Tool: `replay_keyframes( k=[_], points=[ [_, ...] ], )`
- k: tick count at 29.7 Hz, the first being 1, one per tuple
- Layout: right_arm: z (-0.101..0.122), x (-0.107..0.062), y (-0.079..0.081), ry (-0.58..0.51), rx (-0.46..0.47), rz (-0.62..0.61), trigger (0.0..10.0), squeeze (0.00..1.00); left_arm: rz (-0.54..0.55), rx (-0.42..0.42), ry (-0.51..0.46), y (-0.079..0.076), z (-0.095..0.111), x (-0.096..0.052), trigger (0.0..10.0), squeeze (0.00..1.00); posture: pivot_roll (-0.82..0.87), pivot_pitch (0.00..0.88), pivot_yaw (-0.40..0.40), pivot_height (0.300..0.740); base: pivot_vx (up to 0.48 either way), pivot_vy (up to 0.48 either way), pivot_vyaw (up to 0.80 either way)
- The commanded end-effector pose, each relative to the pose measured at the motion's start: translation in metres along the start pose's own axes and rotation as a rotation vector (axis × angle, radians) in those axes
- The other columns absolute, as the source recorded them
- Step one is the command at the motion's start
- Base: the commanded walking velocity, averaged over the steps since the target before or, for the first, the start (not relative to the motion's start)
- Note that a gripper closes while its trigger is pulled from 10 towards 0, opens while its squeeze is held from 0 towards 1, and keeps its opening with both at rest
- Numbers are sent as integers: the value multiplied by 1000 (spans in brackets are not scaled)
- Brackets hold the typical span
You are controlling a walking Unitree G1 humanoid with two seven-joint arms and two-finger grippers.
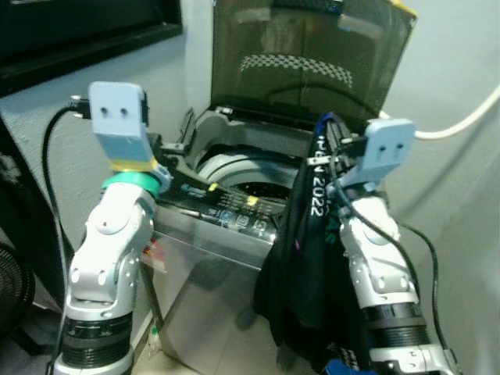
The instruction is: Clothes washing
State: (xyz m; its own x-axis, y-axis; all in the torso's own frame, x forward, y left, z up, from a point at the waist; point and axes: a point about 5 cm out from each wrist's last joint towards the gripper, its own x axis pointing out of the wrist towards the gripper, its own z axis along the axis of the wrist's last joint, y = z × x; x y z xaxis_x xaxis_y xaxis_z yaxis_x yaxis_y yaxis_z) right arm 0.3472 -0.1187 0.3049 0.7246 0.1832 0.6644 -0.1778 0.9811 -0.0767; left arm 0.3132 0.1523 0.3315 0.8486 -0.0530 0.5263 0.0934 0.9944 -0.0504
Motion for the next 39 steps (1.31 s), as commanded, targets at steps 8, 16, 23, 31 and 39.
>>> replay_keyframes(
  k=[8, 16, 23, 31, 39],
  points=[
    [-2, -3, -3, 7, -8, -11, 10000, 0, 3, -8, 29, -1, -6, 0, 10000, 0, 37, 46, 26, 740, 0, 0, 0],
    [-5, -4, -6, 21, -33, -47, 10000, 0, 30, 39, 45, 6, -6, 2, 10000, 0, 41, 56, 26, 740, 0, 0, 0],
    [-2, -3, -13, -1, -7, -100, 10000, 0, 13, 52, 24, 5, -3, 1, 10000, 0, 45, 60, 31, 740, 0, 0, 0],
    [-6, -4, -11, 28, 2, -90, 10000, 0, 2, 36, 20, 4, -2, 2, 10000, 0, 45, 62, 33, 740, 93, 260, -456],
    [-7, -4, -11, 27, -6, -91, 10000, 0, 5, 44, 15, 3, -1, 2, 10000, 0, 46, 62, 34, 740, 244, 415, -600]
  ],
)
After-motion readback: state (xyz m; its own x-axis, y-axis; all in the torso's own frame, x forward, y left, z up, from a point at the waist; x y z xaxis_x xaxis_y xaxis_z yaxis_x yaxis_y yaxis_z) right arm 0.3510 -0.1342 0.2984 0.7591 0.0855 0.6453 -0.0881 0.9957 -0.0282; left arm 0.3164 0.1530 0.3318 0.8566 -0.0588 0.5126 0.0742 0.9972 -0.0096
